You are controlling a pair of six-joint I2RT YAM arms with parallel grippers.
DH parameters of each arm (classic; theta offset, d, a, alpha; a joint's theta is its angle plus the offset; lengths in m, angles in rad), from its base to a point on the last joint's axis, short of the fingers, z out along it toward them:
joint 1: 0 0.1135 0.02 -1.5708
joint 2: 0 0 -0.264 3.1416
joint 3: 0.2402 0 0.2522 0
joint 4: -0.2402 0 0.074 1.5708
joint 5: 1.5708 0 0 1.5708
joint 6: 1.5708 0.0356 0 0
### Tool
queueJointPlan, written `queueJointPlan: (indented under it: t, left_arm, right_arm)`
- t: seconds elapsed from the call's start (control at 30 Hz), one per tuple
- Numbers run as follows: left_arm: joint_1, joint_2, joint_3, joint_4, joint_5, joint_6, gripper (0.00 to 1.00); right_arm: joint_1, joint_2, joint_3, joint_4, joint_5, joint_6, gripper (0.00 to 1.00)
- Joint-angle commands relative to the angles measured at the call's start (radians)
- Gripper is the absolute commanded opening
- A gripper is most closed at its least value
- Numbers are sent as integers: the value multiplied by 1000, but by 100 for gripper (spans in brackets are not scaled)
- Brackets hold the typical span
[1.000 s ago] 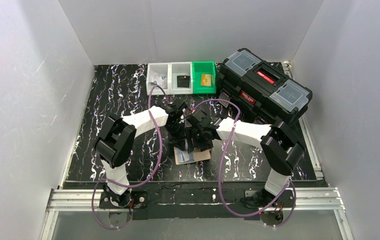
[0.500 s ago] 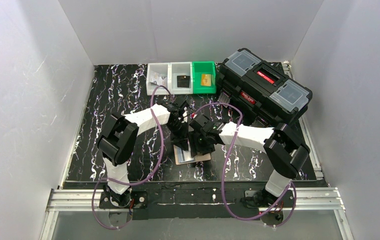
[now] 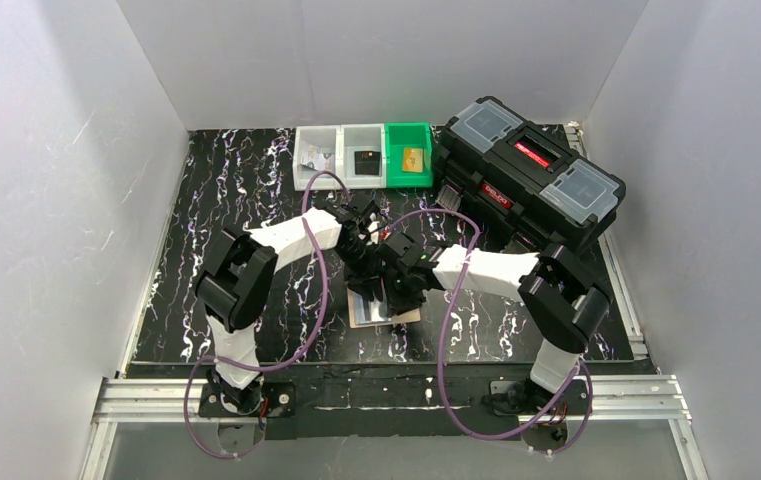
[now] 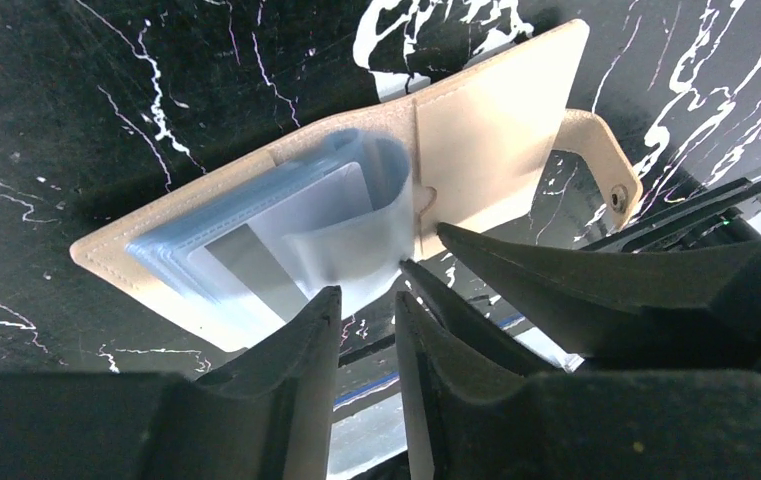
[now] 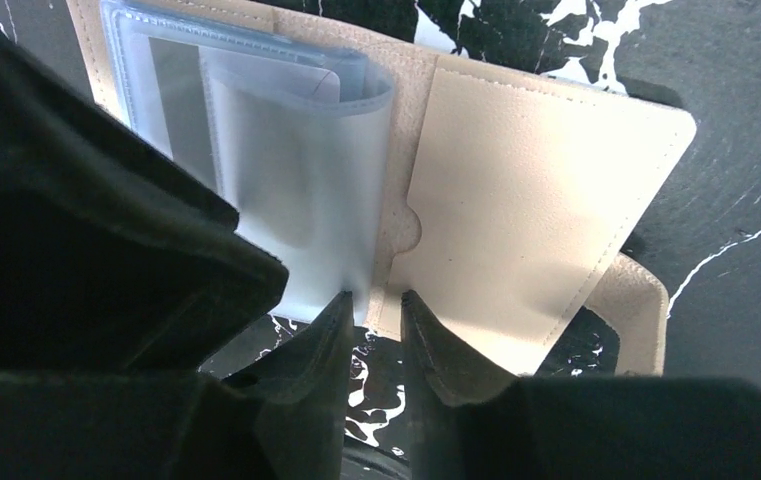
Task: Take the credit cards out of the card holder
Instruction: Remove the credit card from the card holder.
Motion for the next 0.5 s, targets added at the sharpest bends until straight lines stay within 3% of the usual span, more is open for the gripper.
queueJointPlan:
  t: [0.0, 0.13, 0.23, 0.47]
  left_arm:
    - [4, -80, 27, -41, -23, 8, 27]
    - [15, -101, 14, -57, -66, 5, 28]
    - [22, -114, -1, -53, -89, 2, 33]
    - [21, -67, -6, -4, -58, 14, 38]
  right_arm:
    - [5, 29, 17, -18, -1, 43, 29]
    - [0, 33, 8, -11, -19, 57, 26]
    - [-7, 41, 6, -13, -33, 66, 25]
    - [-16, 36, -6, -2, -49, 73, 23]
